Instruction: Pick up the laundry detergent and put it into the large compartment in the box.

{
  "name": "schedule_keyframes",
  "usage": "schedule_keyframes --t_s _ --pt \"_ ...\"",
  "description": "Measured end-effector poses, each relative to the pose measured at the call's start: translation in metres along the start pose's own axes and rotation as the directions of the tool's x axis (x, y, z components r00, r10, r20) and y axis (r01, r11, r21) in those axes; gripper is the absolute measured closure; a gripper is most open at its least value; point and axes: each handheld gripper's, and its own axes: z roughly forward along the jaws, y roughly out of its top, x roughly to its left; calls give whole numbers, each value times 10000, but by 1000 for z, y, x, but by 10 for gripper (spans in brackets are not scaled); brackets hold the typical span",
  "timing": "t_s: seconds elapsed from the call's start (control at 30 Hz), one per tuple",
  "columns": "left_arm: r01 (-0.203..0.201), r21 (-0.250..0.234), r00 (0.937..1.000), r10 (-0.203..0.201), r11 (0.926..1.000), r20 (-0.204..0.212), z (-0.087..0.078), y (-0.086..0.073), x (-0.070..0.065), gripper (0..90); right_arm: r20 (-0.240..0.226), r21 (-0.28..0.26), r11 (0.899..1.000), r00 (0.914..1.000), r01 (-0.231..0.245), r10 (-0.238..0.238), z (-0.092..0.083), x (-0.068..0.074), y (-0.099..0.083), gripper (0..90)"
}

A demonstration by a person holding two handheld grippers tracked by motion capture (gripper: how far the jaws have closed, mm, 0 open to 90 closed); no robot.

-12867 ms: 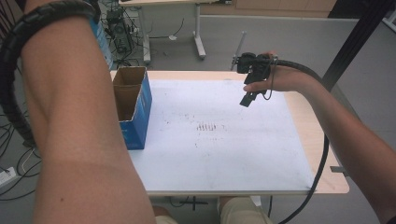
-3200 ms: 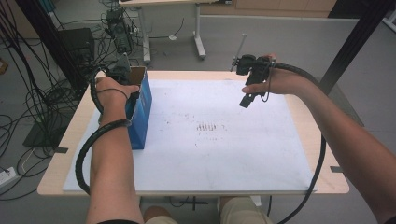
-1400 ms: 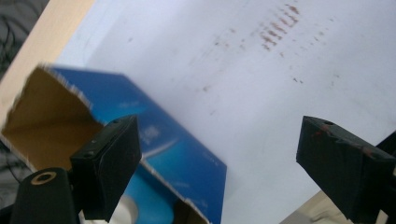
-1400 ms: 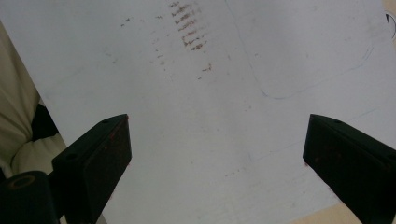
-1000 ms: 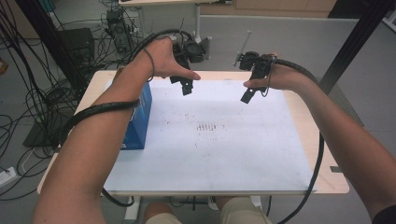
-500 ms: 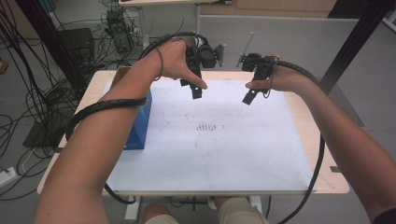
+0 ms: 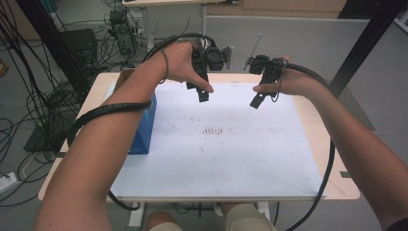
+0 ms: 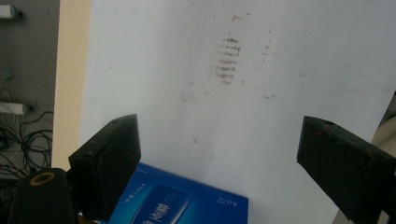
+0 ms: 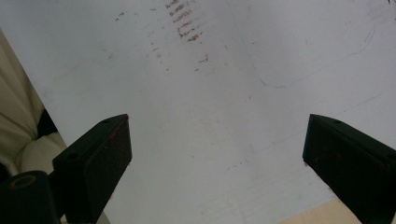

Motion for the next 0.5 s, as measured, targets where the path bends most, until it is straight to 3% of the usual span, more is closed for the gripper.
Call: schedule_keyframes --t_s 0.5 --pt "21 71 10000 -21 10000 51 7 -3 1 138 -31 72 10000 10000 57 -57 6 0 3 78"
